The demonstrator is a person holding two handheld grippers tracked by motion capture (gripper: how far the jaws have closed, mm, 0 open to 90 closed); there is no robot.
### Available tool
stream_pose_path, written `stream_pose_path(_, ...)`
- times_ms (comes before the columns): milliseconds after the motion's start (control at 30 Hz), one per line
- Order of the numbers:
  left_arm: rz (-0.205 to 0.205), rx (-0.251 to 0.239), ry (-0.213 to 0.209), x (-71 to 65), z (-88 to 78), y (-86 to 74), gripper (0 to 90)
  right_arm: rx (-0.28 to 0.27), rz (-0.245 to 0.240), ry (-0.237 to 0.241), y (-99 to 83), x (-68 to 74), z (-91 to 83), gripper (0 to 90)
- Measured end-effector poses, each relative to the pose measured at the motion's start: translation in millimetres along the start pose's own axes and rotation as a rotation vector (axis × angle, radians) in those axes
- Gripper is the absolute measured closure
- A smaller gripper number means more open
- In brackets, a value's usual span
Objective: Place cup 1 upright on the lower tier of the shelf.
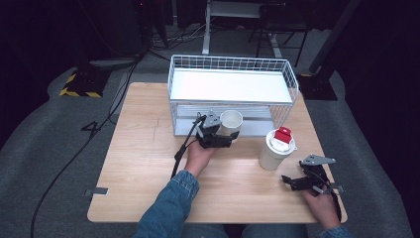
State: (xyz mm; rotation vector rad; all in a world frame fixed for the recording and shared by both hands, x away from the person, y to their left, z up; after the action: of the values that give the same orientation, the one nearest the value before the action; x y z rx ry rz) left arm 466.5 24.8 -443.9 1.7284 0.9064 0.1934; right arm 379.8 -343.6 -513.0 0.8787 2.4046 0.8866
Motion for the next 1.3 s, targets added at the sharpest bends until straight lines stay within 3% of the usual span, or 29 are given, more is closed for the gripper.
stream_pose_path(267, 0.006, -0.009, 0.057, 13.0, 4.1, 3.8, 22.0, 0.0, 0.0, 0.0, 0.0, 0.0, 0.0, 0.4)
stream_pose_path(567, -0.027, -0.021, 0.078, 29.6, 10.0, 2.2, 21.9, 0.0, 0.0, 0.0, 0.0, 0.0, 0.0, 0.4)
stream_pose_path(667, -0.013, -0.016, 0.095, 33.3, 12.1, 1.6, 21.9, 0.0, 0.0, 0.0, 0.0, 0.0, 0.0, 0.4)
stream_pose_path(900, -0.025, -0.027, 0.125, 42.9, 18.3, 1.1, 21.9, 0.0, 0.0, 0.0, 0.0, 0.0, 0.0, 0.4)
stream_pose_path(1000, -0.004, -0.037, 0.138, 43.8, 20.0, 0.5, 21.9, 0.0, 0.0, 0.0, 0.0, 0.0, 0.0, 0.4)
stream_pose_path(1300, -0.018, -0.032, 0.141, 44.5, 27.0, -2.8, 21.9, 0.0, 0.0, 0.0, 0.0, 0.0, 0.0, 0.4)
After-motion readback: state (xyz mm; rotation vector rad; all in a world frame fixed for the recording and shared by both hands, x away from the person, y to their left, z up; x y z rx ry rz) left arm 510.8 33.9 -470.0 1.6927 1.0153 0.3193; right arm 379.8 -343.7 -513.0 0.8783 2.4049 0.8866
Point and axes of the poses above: each handheld gripper's, and its own axes: z roughly forward along the jaws, y roughly out of its top, x roughly to its left, the point moved 1 cm from there along z, roughly forward along the jaws, and after that the axes turned 13 degrees about -z, right-handed, at the moved point
